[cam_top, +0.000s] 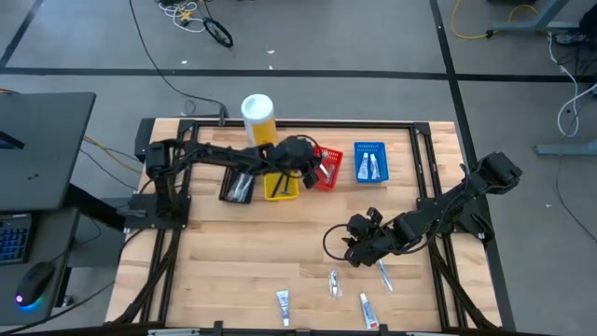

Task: Pick & Place Travel size toiletries
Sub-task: Put the silver nail cutter into the red bin

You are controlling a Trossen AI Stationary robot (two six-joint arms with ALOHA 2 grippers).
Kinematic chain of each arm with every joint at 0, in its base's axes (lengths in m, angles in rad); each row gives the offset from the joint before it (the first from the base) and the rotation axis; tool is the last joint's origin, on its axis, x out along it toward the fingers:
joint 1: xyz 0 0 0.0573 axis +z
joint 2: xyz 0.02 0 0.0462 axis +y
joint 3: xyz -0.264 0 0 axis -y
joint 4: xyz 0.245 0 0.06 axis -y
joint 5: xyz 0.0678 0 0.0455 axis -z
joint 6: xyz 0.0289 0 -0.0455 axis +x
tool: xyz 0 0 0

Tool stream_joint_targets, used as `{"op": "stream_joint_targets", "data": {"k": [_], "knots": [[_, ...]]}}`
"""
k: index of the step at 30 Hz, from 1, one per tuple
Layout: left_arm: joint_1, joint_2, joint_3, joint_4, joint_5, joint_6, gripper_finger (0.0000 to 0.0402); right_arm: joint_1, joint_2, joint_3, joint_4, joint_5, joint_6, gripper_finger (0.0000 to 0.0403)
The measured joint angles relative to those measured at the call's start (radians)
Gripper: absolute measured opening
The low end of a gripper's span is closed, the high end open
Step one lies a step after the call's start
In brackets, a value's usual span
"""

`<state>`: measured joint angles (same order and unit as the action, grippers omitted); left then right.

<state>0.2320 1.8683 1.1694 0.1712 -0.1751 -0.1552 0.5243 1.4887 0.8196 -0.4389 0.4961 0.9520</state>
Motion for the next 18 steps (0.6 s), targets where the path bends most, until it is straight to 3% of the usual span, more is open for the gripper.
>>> {"op": "stream_joint_targets", "data": {"k": [7,18], "knots": [[0.028,0.0,0.0,-0.034,0.061,0.001,0.0084,0.0,0.0,0.0,0.0,0.0,0.0,0.0167],[0.011,0.086,0.0,0.071,0.087,0.009,0.0087,0.0,0.0,0.0,0.002,0.025,-0.011,0.0167]]}}
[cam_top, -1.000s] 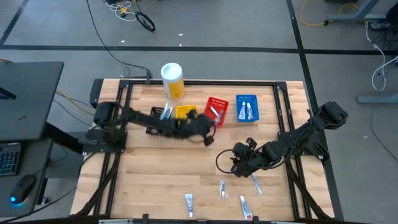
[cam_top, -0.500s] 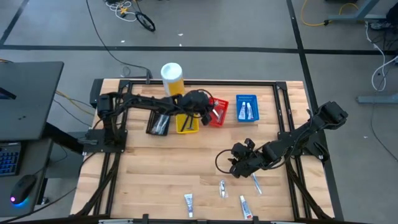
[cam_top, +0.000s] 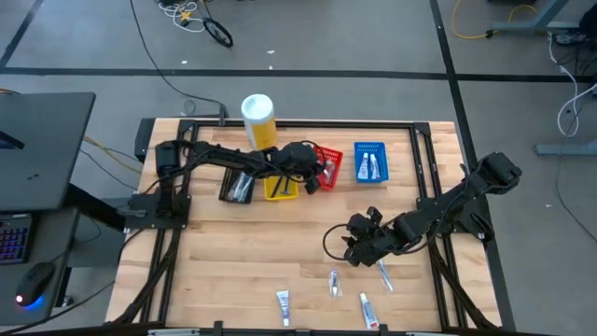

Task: Pick & Place Travel size toiletries
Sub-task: Put the silver nail cutter into the red bin, then put the white toothpaste into the blue bin

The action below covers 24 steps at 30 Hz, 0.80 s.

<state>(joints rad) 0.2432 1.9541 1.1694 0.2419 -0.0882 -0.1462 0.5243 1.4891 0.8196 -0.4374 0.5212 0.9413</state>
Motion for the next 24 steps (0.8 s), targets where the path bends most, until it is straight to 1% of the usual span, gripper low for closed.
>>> {"op": "stream_joint_targets", "data": {"k": [3,6,8,12,15,18,22,24], "knots": [[0.005,0.0,0.0,-0.013,0.004,0.006,0.0102,0.0,0.0,0.0,0.001,0.001,-0.027,0.0167],[0.006,0.024,0.003,-0.03,-0.004,-0.005,0.0129,0.0,0.0,0.0,0.003,0.001,-0.041,0.0167],[0.005,0.035,-0.004,-0.075,-0.013,-0.017,0.0149,0.0,0.001,0.0,0.013,0.001,-0.041,0.0167],[-0.008,0.044,0.0,-0.029,-0.043,-0.018,0.0176,0.007,0.009,0.0,0.053,-0.024,-0.054,0.0167],[-0.02,0.04,0.0,0.014,-0.049,-0.016,0.0182,0.023,0.012,0.0,0.063,-0.057,-0.07,0.0167],[-0.031,0.013,0.001,0.019,-0.049,-0.009,0.0181,0.048,0.012,0.0,0.061,-0.07,-0.046,0.0167],[-0.053,-0.058,0.001,-0.042,-0.046,0.002,0.0173,0.091,0.011,0.0,0.058,-0.096,-0.012,0.0167],[-0.067,-0.114,0.001,-0.118,-0.036,-0.027,0.0169,0.116,0.011,0.0,0.052,-0.1,0.021,0.0167]]}}
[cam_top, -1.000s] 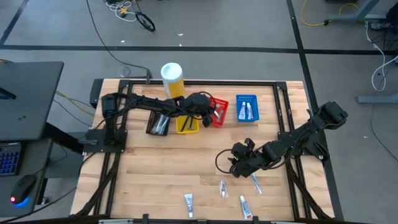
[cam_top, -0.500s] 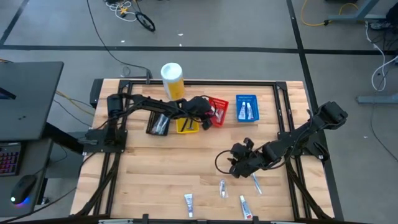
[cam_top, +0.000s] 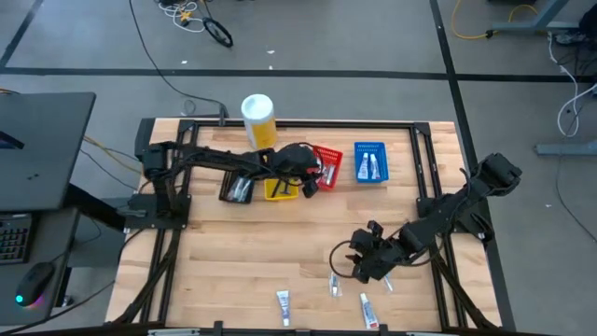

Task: Pick & Place Travel size toiletries
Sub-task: Put the white toothpaste into the blue bin

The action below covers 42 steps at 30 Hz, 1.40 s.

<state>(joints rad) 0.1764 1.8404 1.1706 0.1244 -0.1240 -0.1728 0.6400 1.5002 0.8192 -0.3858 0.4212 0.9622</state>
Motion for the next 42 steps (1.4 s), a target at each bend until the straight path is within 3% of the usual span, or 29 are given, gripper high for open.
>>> {"op": "stream_joint_targets", "data": {"k": [3,6,11,19,24,31,38,42], "knots": [[-0.037,-0.074,0.0,-0.07,0.01,-0.068,0.0165,0.036,0.0,0.0,-0.047,0.042,0.121,0.0167],[-0.104,-0.125,0.001,-0.112,-0.042,-0.062,0.0163,0.071,0.0,0.0,-0.142,0.036,0.285,0.0167],[-0.246,-0.158,0.0,-0.205,-0.179,-0.09,0.0163,0.126,-0.001,0.0,-0.297,0.018,0.499,0.0167],[-0.417,-0.155,-0.019,-0.347,-0.419,-0.274,0.0163,0.221,-0.001,0.0,-0.346,-0.04,0.689,0.0167],[-0.469,-0.155,-0.051,-0.342,-0.414,-0.371,0.016,0.279,-0.001,0.0,-0.349,-0.083,0.789,0.0167],[-0.49,-0.154,-0.075,-0.329,-0.417,-0.382,0.0159,0.312,-0.001,0.0,-0.27,-0.058,0.779,0.0167],[-0.489,-0.154,-0.077,-0.299,-0.418,-0.381,0.0159,0.311,-0.001,0.0,0.042,0.023,0.487,0.0167],[-0.489,-0.154,-0.077,-0.276,-0.41,-0.362,0.0161,0.305,-0.001,0.0,0.071,0.018,0.43,0.0167]]}}
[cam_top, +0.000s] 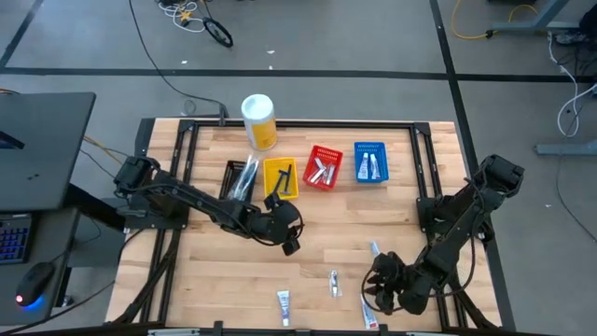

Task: Pick & Place Travel size toiletries
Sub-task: Put the white toothpaste into the blue bin

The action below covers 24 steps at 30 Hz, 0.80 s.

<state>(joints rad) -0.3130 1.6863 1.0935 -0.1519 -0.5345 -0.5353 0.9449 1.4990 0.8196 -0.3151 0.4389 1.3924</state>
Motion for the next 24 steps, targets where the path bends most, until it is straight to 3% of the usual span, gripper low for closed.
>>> {"op": "stream_joint_targets", "data": {"k": [7,12,17,21,24], "knots": [[0.0,0.0,0.0,0.004,0.004,-0.004,0.0162,-0.093,0.0,0.0,-0.143,-0.215,-0.021,0.0167],[0.002,0.0,0.0,0.021,0.003,-0.001,0.0162,-0.113,0.0,0.0,-0.026,-0.358,-0.088,0.0167],[0.019,0.0,0.0,0.064,-0.004,0.045,0.0163,-0.067,0.02,0.0,0.12,-0.34,0.055,0.0167],[0.037,0.0,0.0,0.103,-0.004,0.104,0.0162,-0.019,0.118,0.0,0.236,-0.317,0.185,0.0167],[0.056,0.0,0.0,0.117,-0.004,0.153,0.0162,-0.003,0.187,0.0,0.296,-0.363,0.271,0.0167]]}}
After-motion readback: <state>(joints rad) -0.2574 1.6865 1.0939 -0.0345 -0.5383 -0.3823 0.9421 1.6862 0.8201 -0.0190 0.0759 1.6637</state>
